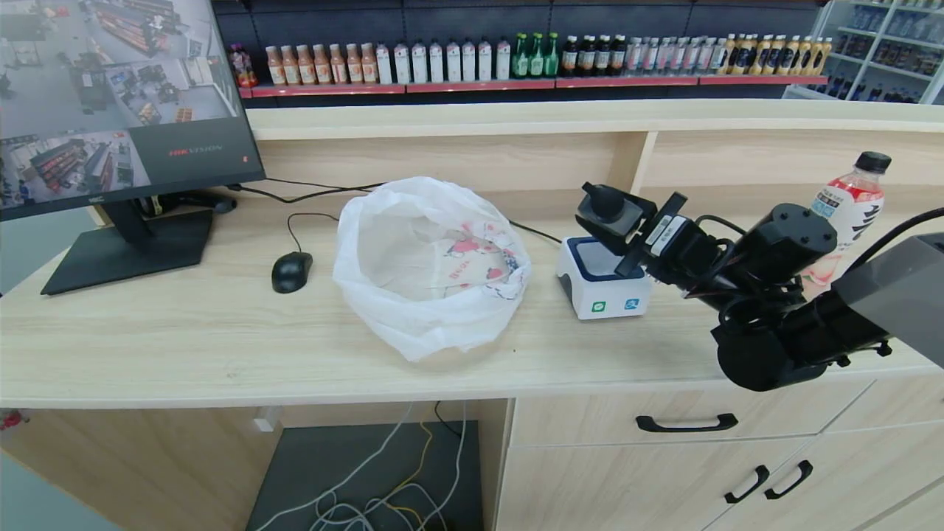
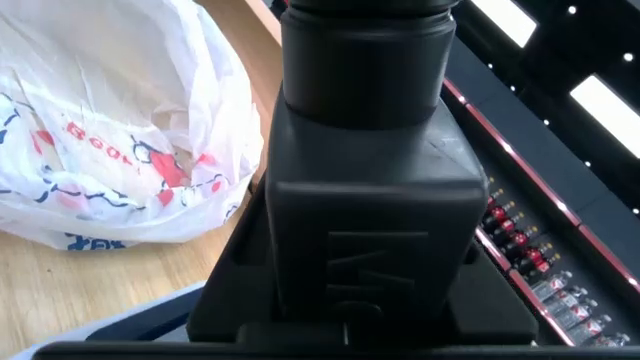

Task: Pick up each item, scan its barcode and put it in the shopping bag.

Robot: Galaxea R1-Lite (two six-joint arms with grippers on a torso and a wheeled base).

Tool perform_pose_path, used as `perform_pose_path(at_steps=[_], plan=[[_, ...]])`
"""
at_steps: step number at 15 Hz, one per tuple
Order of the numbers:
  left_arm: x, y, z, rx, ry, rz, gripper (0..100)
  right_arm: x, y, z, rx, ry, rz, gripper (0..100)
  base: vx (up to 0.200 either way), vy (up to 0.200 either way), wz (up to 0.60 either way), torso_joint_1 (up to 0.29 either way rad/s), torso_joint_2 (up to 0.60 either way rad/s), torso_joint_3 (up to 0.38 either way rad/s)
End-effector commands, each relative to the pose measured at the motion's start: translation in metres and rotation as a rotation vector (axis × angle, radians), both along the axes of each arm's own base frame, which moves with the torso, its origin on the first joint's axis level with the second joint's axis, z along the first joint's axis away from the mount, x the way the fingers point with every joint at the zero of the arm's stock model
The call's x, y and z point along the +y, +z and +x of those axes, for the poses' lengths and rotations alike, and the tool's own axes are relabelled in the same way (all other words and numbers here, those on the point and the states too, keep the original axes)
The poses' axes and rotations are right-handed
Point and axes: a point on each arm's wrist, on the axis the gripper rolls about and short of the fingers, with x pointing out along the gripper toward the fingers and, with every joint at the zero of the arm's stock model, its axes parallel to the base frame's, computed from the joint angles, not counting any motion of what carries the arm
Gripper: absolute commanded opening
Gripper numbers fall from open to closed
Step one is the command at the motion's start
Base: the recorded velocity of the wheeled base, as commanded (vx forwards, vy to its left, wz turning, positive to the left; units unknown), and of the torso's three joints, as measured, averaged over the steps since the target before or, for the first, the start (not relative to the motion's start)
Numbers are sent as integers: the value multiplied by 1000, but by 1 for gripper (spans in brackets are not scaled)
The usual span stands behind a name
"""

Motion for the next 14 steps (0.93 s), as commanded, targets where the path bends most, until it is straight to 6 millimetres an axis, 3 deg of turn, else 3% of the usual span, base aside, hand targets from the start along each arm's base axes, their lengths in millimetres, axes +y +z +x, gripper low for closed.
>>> perform_pose_path(at_steps=[1, 14], plan=[[0, 0, 0, 0, 1, 0, 100, 0, -5, 4, 0, 3, -9, 0, 0, 0, 0, 0, 0, 0], [0, 0, 0, 0, 1, 0, 100, -13, -19, 4, 35, 8, -53, 0, 0, 0, 0, 0, 0, 0]])
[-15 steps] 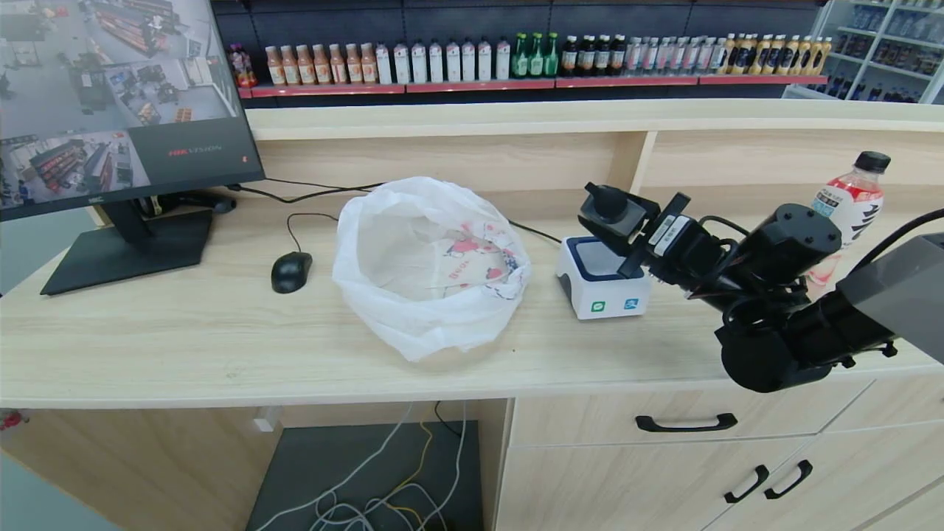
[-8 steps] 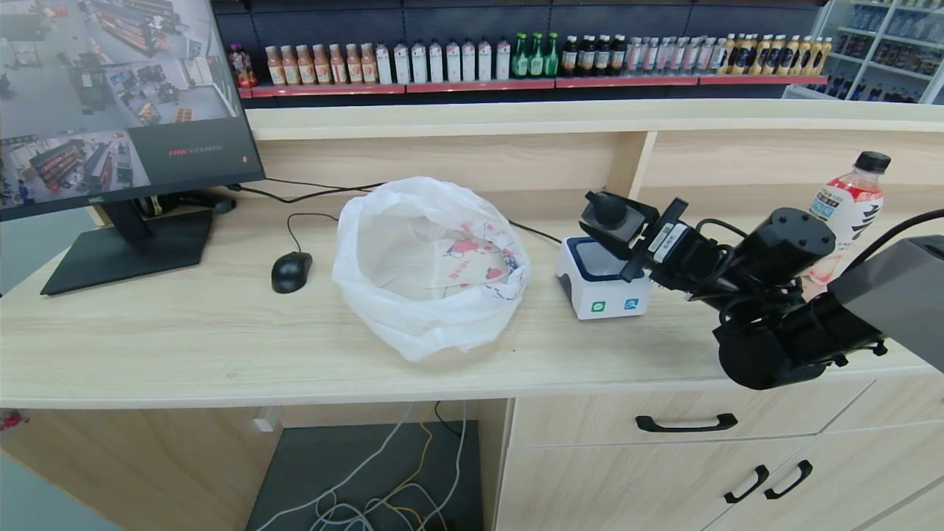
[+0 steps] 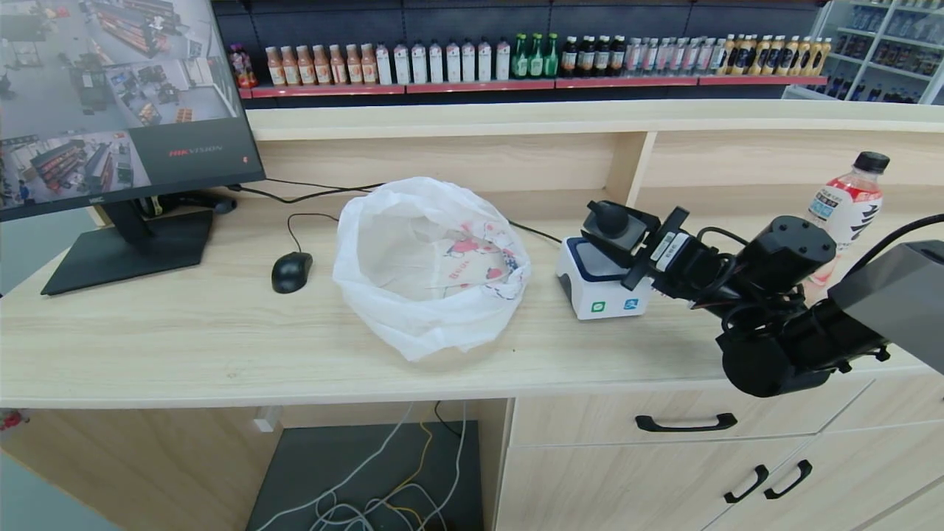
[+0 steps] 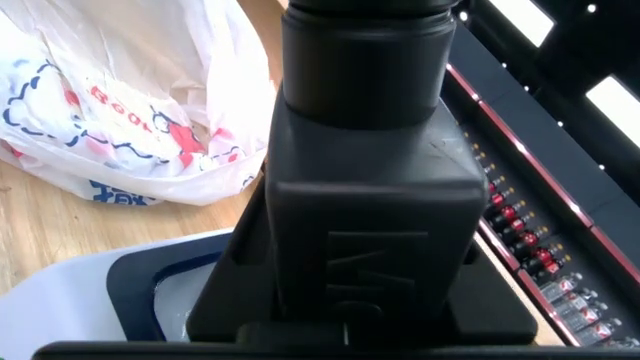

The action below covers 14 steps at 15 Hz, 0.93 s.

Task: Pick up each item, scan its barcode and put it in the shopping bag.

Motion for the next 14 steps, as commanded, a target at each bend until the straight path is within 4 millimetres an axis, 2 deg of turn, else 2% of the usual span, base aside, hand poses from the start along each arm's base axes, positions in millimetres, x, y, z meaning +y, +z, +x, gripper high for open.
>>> perform_pose_path(at_steps=[1, 3, 14], plan=[[0, 0, 0, 0, 1, 0, 100, 0, -1, -1, 7, -1, -4, 0, 0, 0, 0, 0, 0, 0], [0, 0, 0, 0, 1, 0, 100, -1, -7, -3, 28, -2, -11, 0, 0, 0, 0, 0, 0, 0], [0, 0, 0, 0, 1, 0, 100, -1, -9, -8, 40, -4, -17, 0, 0, 0, 0, 0, 0, 0]])
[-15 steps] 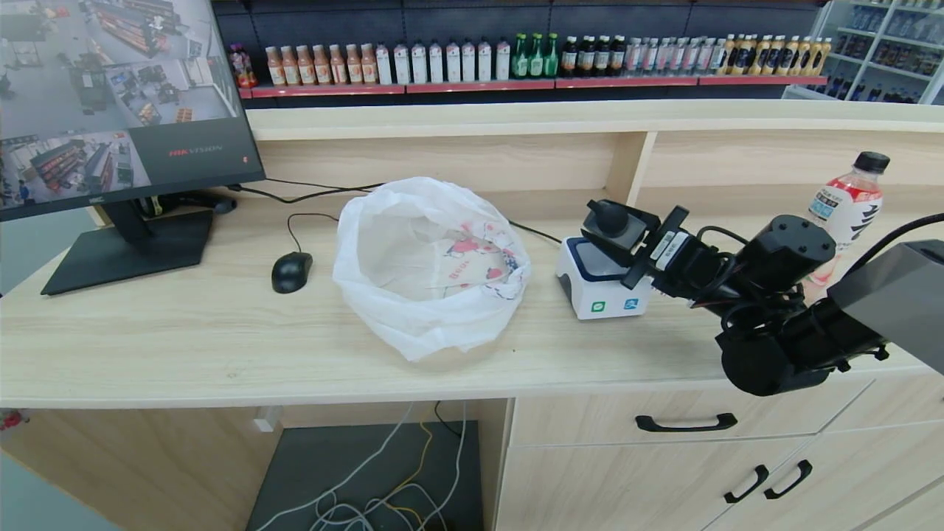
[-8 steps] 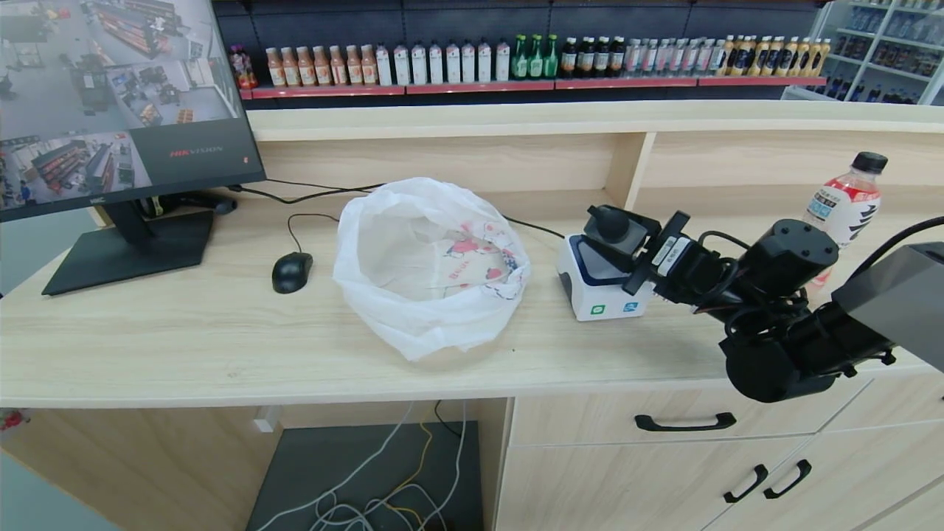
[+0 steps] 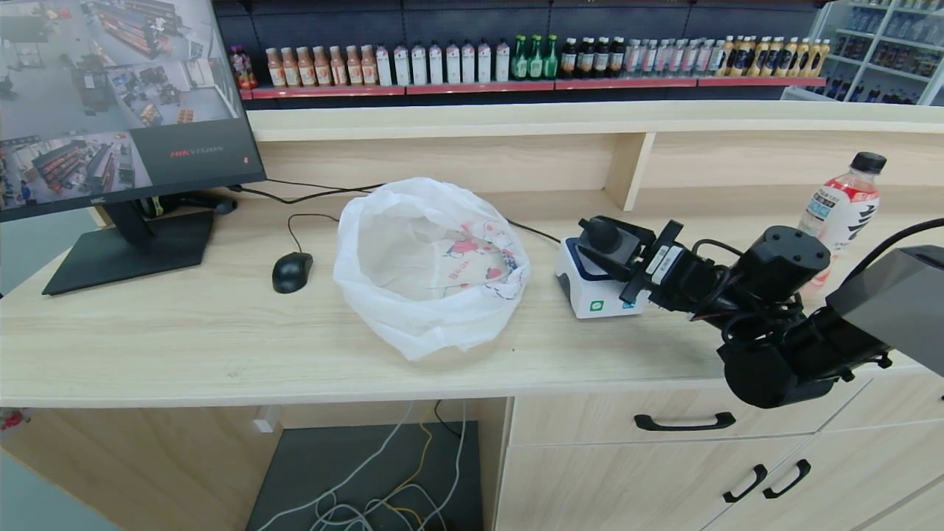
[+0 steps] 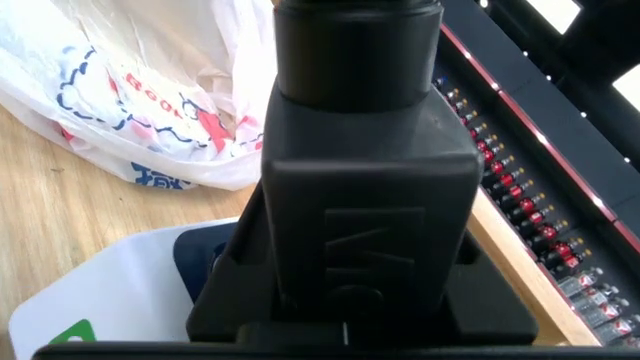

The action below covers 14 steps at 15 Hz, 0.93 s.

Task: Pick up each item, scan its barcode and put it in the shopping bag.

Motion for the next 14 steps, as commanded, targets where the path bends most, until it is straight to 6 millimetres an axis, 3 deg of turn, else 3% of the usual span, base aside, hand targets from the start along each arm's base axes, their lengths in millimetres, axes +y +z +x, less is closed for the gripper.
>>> perform_pose_path(at_steps=[1, 14], plan=[[0, 0, 0, 0, 1, 0, 100, 0, 1, -2, -5, 0, 0, 0, 0, 0, 0, 0, 0, 0], [0, 0, 0, 0, 1, 0, 100, -2, 19, -16, -35, -3, 12, 0, 0, 0, 0, 0, 0, 0]])
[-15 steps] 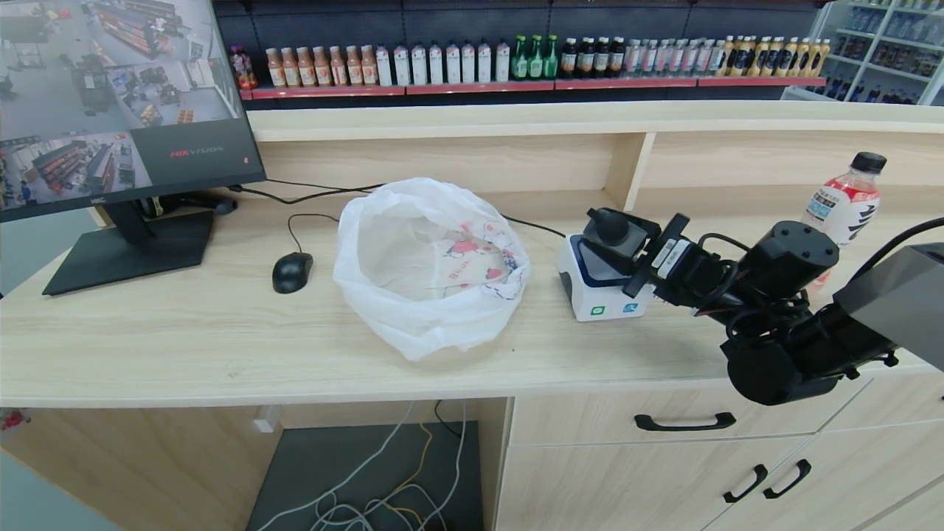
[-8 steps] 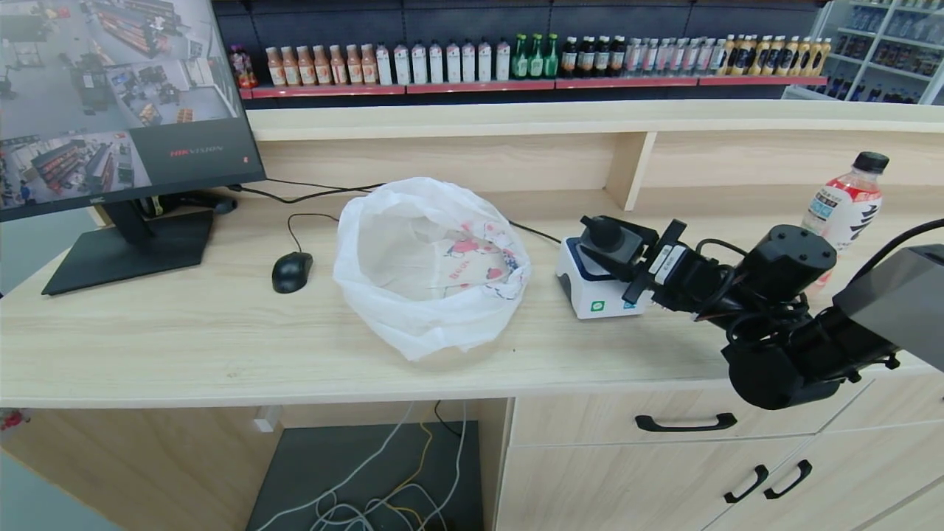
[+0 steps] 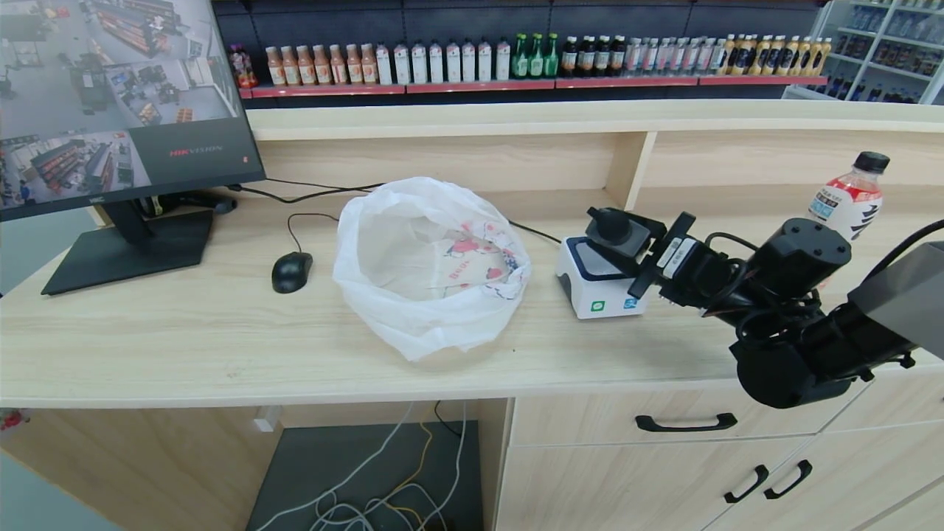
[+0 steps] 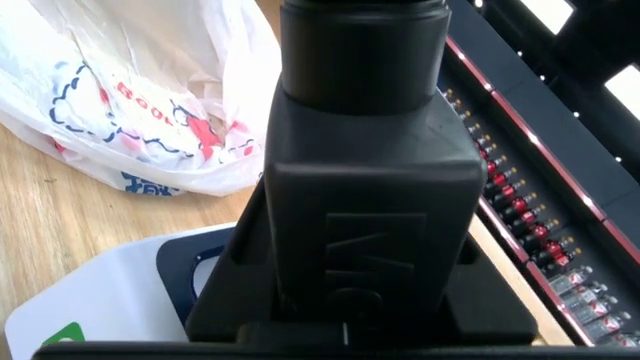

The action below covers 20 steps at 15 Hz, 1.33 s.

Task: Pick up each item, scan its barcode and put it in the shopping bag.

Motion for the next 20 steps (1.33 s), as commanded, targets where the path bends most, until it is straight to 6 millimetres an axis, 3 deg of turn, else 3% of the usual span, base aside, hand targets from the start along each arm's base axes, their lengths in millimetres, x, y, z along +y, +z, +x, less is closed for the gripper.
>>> perform_pose_path(at_steps=[1, 6, 11, 16, 20], plan=[[0, 0, 0, 0, 1, 0, 100, -1, 8, -6, -15, 0, 4, 0, 0, 0, 0, 0, 0, 0], [0, 0, 0, 0, 1, 0, 100, -3, 24, -18, -13, -23, 51, 0, 0, 0, 0, 0, 0, 0], [0, 0, 0, 0, 1, 0, 100, 5, 49, -49, 143, -70, 316, 0, 0, 0, 0, 0, 0, 0], [0, 0, 0, 0, 1, 0, 100, 5, 37, -77, 427, -67, 565, 0, 0, 0, 0, 0, 0, 0], [0, 0, 0, 0, 1, 0, 100, 1, 25, -90, 516, -86, 596, 0, 0, 0, 0, 0, 0, 0]])
